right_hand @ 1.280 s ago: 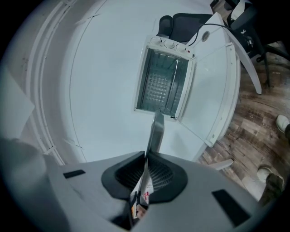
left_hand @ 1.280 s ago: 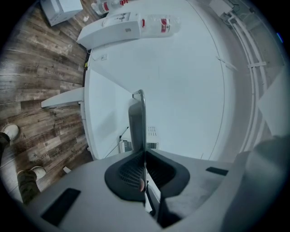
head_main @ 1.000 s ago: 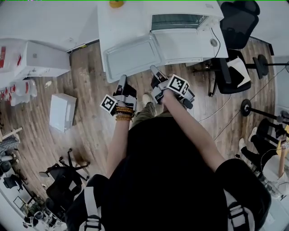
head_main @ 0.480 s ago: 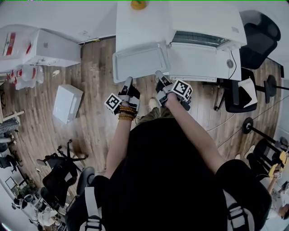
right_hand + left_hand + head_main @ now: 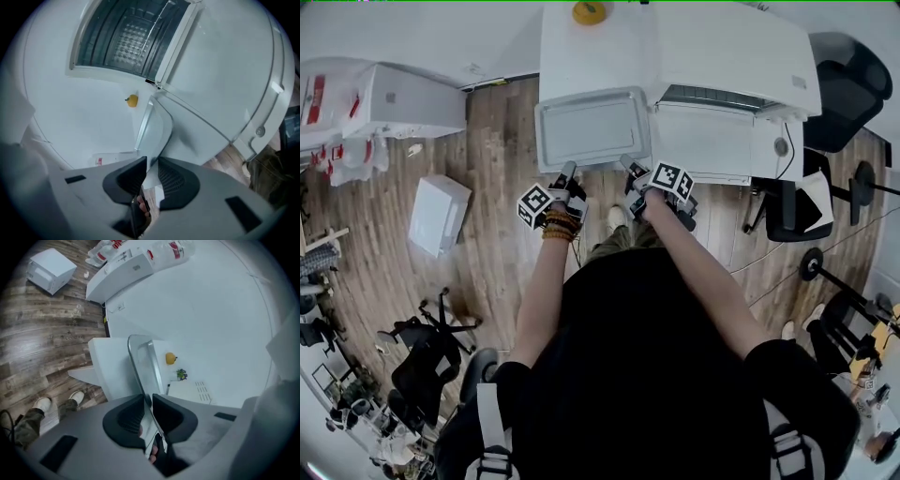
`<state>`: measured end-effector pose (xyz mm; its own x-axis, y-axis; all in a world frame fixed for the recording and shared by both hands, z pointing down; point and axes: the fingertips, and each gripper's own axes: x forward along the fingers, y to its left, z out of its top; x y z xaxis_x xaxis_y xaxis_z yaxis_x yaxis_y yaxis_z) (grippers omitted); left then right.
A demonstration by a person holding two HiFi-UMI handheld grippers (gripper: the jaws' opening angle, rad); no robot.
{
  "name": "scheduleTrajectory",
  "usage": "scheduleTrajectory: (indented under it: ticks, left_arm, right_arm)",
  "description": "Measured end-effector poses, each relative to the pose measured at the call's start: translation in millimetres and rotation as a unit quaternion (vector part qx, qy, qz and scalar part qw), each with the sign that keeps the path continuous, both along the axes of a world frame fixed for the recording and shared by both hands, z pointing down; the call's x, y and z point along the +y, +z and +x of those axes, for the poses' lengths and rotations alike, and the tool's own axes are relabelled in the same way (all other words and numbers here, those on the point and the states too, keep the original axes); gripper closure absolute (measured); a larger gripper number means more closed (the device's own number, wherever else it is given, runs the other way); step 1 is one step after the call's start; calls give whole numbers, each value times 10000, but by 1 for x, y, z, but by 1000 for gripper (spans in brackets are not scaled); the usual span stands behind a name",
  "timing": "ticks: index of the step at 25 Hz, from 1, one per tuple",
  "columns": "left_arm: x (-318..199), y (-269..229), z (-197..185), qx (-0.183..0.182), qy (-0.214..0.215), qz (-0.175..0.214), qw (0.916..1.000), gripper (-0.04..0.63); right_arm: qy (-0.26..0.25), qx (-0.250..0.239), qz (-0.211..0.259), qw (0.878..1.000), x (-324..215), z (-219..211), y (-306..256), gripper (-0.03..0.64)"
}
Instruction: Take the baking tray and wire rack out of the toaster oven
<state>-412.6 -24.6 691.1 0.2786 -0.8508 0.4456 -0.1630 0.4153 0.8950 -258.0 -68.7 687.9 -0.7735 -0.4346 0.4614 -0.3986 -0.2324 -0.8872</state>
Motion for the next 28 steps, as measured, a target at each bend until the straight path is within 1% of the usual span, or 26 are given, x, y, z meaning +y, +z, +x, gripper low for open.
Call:
scheduleTrajectory:
  ticks: [1, 3, 4, 6, 8, 9, 11, 13, 15, 18, 19, 21, 23, 25, 26, 28]
  left_arm:
    - [0, 7, 0, -23, 94, -161, 9998, 551]
    - [1, 20, 3, -5, 326, -429, 9985, 402]
    - [2, 25, 5, -2, 436, -539, 9976, 357]
    - [7, 31, 7, -131, 638, -736, 9952, 354]
    - [17, 35, 9, -337, 839, -923, 9916, 325]
    - [22, 37, 11, -373, 905, -999, 9902, 321]
    - [33, 38, 14, -247, 903, -1062, 9899, 321]
    - [41, 36, 19, -69, 831, -1009, 9914, 321]
    - [50, 30, 25, 6, 818, -916, 9924, 321]
    - [60, 17, 37, 23, 913, -725, 9932, 321]
    - [62, 11, 42, -60, 1025, -617, 9928, 321]
    - [60, -6, 56, -428, 1412, -300, 9886, 322]
    - [53, -27, 71, -936, 1801, 93, 9791, 322]
    - [45, -52, 85, -1456, 2039, 552, 9665, 327]
    - [41, -66, 93, -1705, 2136, 826, 9584, 350]
    - [30, -95, 110, -2112, 2334, 1395, 9389, 368]
  right_arm:
    - [-112, 118, -84, 9998, 4, -1, 6, 523]
    - [-291, 250, -255, 9989, 13, -3, 14, 408]
    - [-351, 283, -333, 9984, 16, -4, 17, 388]
    - [-418, 383, -446, 9974, 22, -2, 21, 385]
    - [-427, 505, -517, 9965, 27, 3, 23, 383]
    - [-426, 534, -527, 9963, 30, 4, 23, 383]
    - [-431, 529, -487, 9965, 33, 4, 20, 383]
    - [-420, 501, -389, 9971, 36, 5, 15, 383]
    - [-366, 467, -292, 9978, 41, 6, 8, 383]
    - [-200, 374, -153, 9990, 52, 9, -6, 383]
    - [-138, 331, -68, 9993, 56, 11, -13, 383]
    - [4, 221, 173, 9996, 60, 19, -29, 383]
    - [220, 85, 463, 9986, 60, 31, -49, 385]
    - [497, -76, 779, 9957, 61, 48, -71, 385]
    - [615, -161, 958, 9934, 61, 57, -82, 394]
    - [772, -309, 1344, 9874, 59, 74, -105, 402]
